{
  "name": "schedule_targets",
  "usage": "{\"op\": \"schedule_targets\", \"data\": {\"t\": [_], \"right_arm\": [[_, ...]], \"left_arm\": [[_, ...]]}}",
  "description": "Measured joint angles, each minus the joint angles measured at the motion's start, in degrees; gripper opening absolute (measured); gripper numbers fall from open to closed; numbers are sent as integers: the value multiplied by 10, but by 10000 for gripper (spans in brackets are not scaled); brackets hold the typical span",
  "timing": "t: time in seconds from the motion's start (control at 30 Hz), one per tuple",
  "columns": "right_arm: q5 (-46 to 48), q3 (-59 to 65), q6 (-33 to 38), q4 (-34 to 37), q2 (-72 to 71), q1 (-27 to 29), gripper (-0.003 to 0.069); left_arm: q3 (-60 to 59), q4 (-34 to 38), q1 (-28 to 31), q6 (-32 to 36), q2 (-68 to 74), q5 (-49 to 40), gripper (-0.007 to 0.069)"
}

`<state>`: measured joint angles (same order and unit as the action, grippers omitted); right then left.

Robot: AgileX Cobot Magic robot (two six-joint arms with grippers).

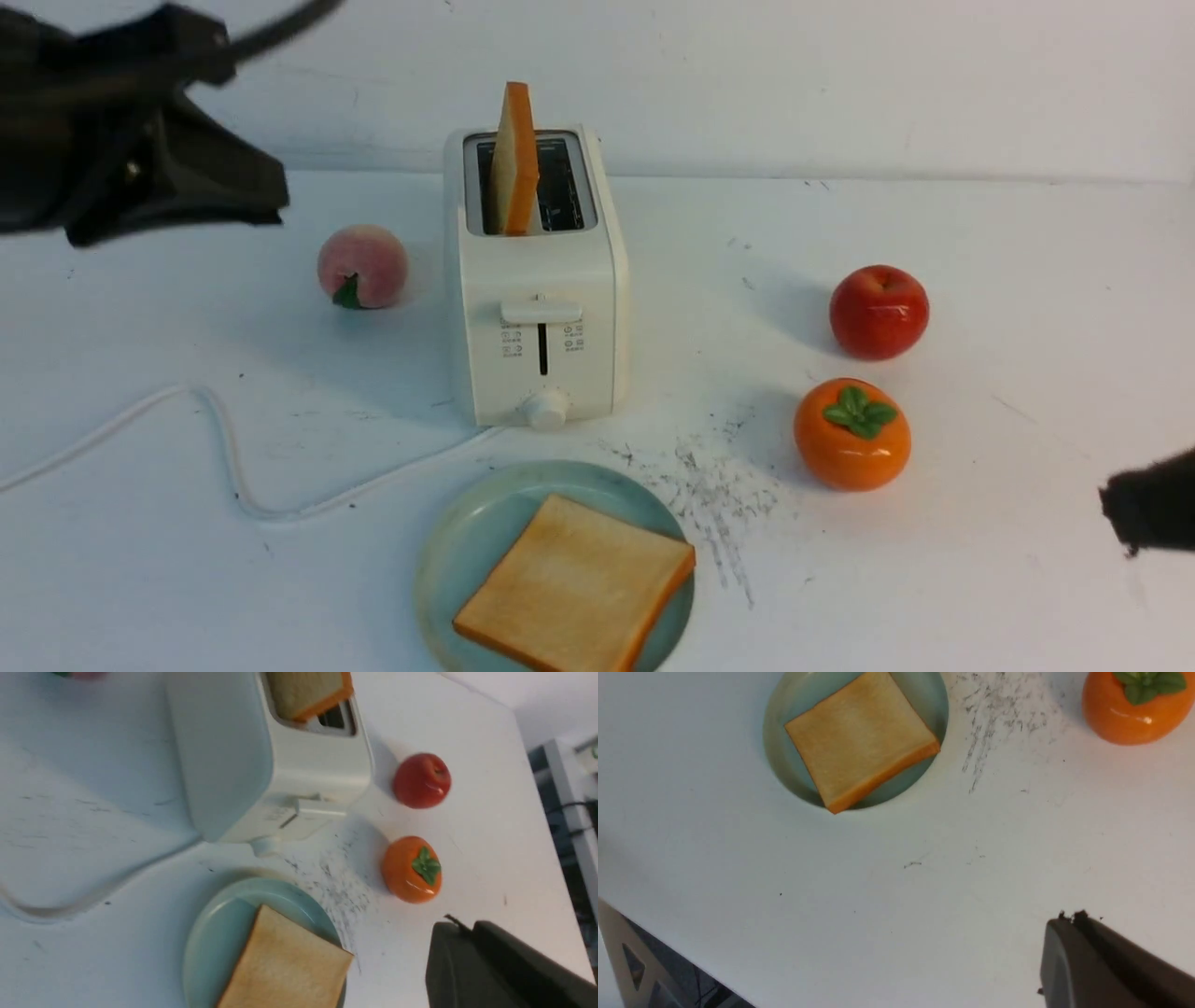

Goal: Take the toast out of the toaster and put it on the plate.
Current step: Use the left arm to take out a slice of bread

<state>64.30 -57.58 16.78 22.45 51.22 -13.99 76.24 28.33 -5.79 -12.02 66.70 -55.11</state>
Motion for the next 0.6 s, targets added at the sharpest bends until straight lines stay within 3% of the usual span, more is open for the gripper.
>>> {"op": "schedule_targets", "data": {"t": [0.2,0.43,0.6], "right_arm": [[-114,111,0,0,-120,0,-15],[-157,141,0,-1,-160,0,-12],[-158,143,1,-29,-162,0,-8]], "left_arm": [[143,-45,-13,-46,99,-102,-14],[168,-64,-107,-54,191,-92,-14],[232,-109,-157,-140,285,-86,-14]]}}
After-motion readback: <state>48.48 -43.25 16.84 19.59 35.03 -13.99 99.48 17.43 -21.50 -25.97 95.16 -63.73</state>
